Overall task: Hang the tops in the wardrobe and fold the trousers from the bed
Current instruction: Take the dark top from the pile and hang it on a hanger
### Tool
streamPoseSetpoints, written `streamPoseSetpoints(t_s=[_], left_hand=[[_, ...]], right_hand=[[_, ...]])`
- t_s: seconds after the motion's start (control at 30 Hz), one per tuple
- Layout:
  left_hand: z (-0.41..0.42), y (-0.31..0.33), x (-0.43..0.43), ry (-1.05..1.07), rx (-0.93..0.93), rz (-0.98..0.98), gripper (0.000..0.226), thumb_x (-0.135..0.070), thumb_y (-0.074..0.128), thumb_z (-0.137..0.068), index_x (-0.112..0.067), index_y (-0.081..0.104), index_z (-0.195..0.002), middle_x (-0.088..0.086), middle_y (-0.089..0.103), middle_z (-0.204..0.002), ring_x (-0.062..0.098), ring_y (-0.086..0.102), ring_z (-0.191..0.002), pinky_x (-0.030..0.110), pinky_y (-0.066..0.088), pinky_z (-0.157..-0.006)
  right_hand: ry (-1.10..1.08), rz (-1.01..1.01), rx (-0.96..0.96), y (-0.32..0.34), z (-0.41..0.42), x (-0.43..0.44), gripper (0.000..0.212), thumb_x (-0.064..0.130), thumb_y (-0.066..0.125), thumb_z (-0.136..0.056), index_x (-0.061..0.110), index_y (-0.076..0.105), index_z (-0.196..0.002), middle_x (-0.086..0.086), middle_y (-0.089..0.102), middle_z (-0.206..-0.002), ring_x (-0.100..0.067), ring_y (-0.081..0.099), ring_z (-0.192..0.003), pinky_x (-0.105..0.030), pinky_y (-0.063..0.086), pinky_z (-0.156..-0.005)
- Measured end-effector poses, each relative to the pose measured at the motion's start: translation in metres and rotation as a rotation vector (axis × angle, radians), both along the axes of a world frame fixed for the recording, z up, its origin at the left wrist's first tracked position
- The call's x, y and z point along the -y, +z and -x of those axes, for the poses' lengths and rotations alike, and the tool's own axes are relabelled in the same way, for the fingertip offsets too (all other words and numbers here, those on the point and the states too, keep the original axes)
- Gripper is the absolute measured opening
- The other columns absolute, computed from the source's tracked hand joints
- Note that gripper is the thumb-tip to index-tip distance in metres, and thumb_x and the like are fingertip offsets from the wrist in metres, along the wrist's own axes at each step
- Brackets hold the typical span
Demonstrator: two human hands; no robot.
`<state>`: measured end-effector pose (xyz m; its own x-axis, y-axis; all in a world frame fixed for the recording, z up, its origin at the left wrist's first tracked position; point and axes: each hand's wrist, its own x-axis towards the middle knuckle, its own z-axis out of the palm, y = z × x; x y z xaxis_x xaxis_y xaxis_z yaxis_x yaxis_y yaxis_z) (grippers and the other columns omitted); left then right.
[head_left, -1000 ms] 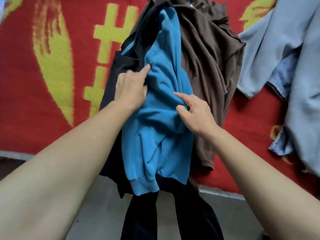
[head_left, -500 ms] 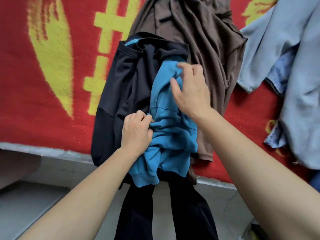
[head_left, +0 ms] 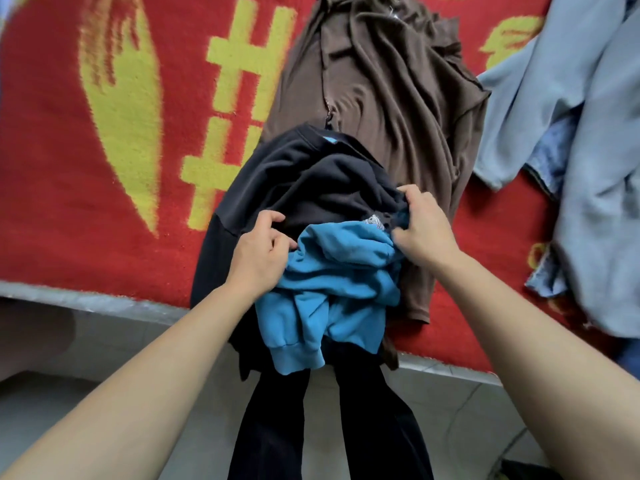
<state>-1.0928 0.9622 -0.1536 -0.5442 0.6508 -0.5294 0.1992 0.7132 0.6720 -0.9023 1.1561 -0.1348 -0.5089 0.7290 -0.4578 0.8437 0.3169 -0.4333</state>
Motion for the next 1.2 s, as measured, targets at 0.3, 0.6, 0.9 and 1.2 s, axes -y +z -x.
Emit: streamPoseSetpoints(t_s=[0.3,0.6,0.9,1.2], left_hand=[[-0.008,0.034,-0.004,0.24,-0.002,-0.031,0.025,-0.029,0.045,-0.096,-0.024,0.051,-0.12,-0.011,0.067,-0.094,0.018,0.065,-0.093,0.044,0.049,-0.092],[0.015,0.128,-0.015,0.221,0.077,0.048,0.054,-0.049,0.055,-0.092,-0.015,0.046,-0.133,0.012,0.055,-0.13,0.026,0.058,-0.107,0.045,0.054,-0.089],[-0.036,0.213,-0.012,0.364,0.619,0.195,0.124,-0.032,0.093,-0.058,-0.013,0.014,-0.152,0.014,0.054,-0.135,0.031,0.065,-0.106,0.05,0.06,-0.071],[-0.048,0.293,0.007,0.497,0.58,0.056,0.029,0.016,0.035,-0.084,0.006,0.054,-0.105,0.024,0.056,-0.098,0.035,0.056,-0.071,0.045,0.058,-0.048]], right_hand=[[0.357,-0.385,-0.258,0.04,-0.046,0.092,0.04,0.012,0.075,-0.07,-0.002,0.069,-0.107,-0.023,0.061,-0.11,-0.04,0.061,-0.097,-0.043,0.053,-0.082],[0.377,-0.508,-0.35,0.161,-0.049,0.148,0.025,0.007,0.053,-0.088,0.006,0.076,-0.096,-0.012,0.069,-0.099,-0.028,0.069,-0.087,-0.034,0.058,-0.074],[0.383,-0.684,-0.498,0.298,-0.077,0.161,0.032,-0.003,0.055,-0.086,0.013,0.072,-0.107,-0.01,0.062,-0.106,-0.012,0.054,-0.09,-0.022,0.051,-0.075],[0.17,-0.489,-0.261,0.35,-0.113,0.128,0.077,-0.011,0.058,-0.078,0.019,0.043,-0.148,-0.002,0.045,-0.096,-0.025,0.053,-0.082,-0.033,0.048,-0.066]])
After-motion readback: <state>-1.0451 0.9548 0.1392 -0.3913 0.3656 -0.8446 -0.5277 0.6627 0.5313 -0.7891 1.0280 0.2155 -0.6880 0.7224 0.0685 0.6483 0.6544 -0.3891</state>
